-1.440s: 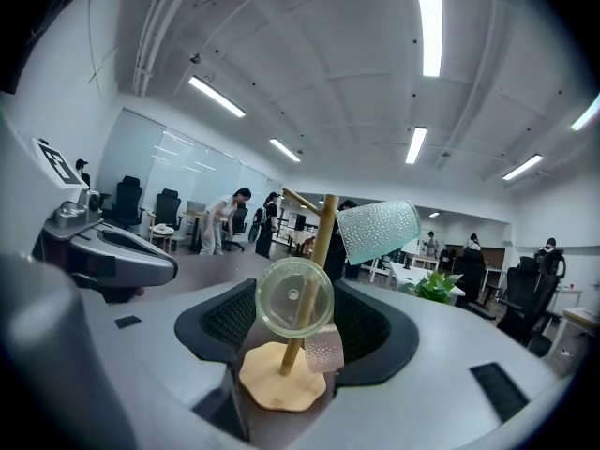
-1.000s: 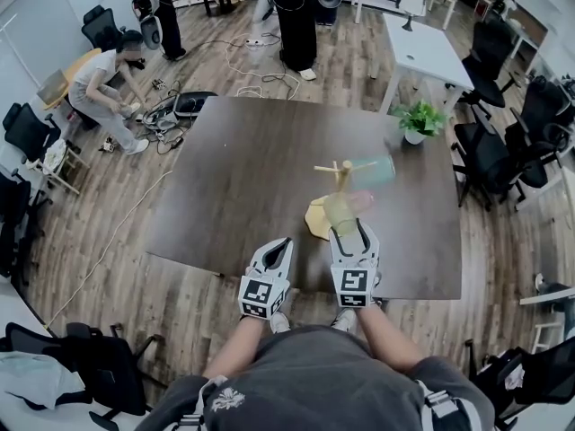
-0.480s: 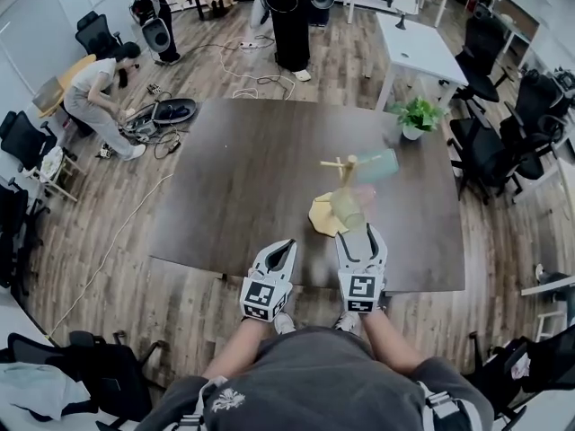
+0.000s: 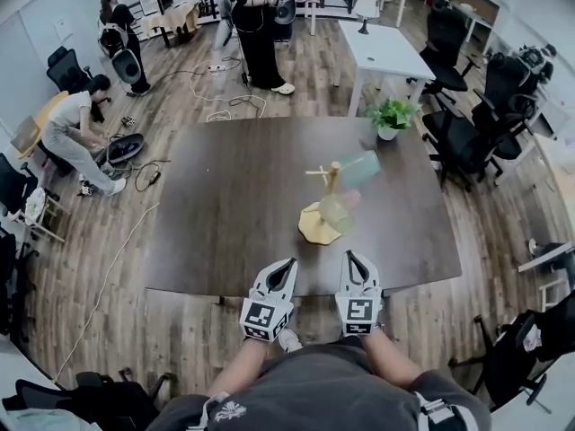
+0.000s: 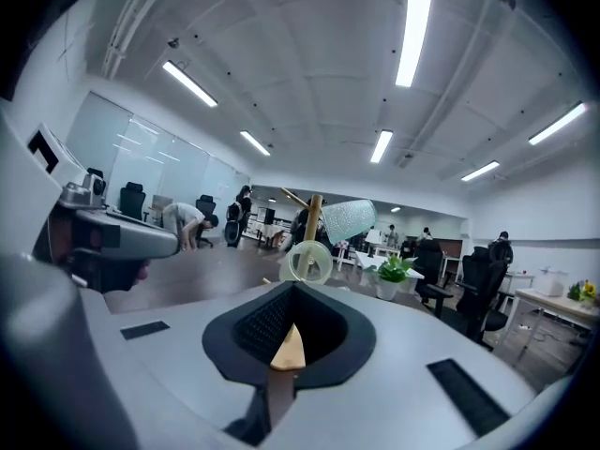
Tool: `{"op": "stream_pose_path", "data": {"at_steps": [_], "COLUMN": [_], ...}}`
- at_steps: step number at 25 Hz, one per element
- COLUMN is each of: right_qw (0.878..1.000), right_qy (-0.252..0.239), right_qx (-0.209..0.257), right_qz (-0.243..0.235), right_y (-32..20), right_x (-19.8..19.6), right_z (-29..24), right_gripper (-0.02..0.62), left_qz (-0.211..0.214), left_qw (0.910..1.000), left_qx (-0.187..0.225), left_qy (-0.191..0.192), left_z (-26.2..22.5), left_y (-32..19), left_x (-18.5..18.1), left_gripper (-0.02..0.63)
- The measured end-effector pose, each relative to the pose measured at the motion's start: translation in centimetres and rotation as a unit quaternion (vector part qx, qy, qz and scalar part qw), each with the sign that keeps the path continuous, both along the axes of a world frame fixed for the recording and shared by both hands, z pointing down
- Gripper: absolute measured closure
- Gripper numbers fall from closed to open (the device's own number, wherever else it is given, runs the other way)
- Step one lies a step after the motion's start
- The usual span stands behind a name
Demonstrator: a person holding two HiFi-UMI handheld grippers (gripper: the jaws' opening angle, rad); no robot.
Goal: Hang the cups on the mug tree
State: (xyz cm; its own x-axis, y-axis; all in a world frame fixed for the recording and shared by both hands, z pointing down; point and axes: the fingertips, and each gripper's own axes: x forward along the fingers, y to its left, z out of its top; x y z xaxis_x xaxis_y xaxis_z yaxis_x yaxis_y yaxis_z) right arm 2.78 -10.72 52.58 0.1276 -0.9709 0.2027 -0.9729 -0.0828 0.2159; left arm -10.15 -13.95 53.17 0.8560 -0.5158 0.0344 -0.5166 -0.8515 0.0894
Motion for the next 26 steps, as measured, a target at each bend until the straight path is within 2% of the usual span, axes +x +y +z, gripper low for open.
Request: {"op": "stream_pose_path", "data": {"at_steps": [5, 9, 19, 26], "right_qw": [1.0, 0.999, 0.996, 0.995], "right_qy": [-0.016, -0.024, -0.041, -0.033], "right_qx": [0.014, 0.039, 0.046, 0.057], "right_qz": [-0.004, -0.025, -0.057, -0.078], "right_y": [1.6, 2.9, 5.7, 7.1], "right_x": [-0.1, 0.4, 1.6, 2.0], "right_z": [-1.2, -2.2, -3.4, -4.4], "right_gripper": [0.571, 0.571, 0.571, 0.571], "left_qz": [0.019, 0.024, 0.013, 0.005], "left_qw": [0.9998, 0.9996, 0.9995, 0.9994], "left_qx": [0.003, 0.013, 0.028, 0.034], "left_qy": [0.002, -0.002, 0.002, -0.001], "left_z": [-0.3, -0.6, -2.8, -3.3], "left_y": [1.0, 2.1, 5.0, 6.9], "left_x": [1.4, 2.8, 5.1, 5.7], "left_gripper": [0.601, 0.601, 0.601, 0.601]}}
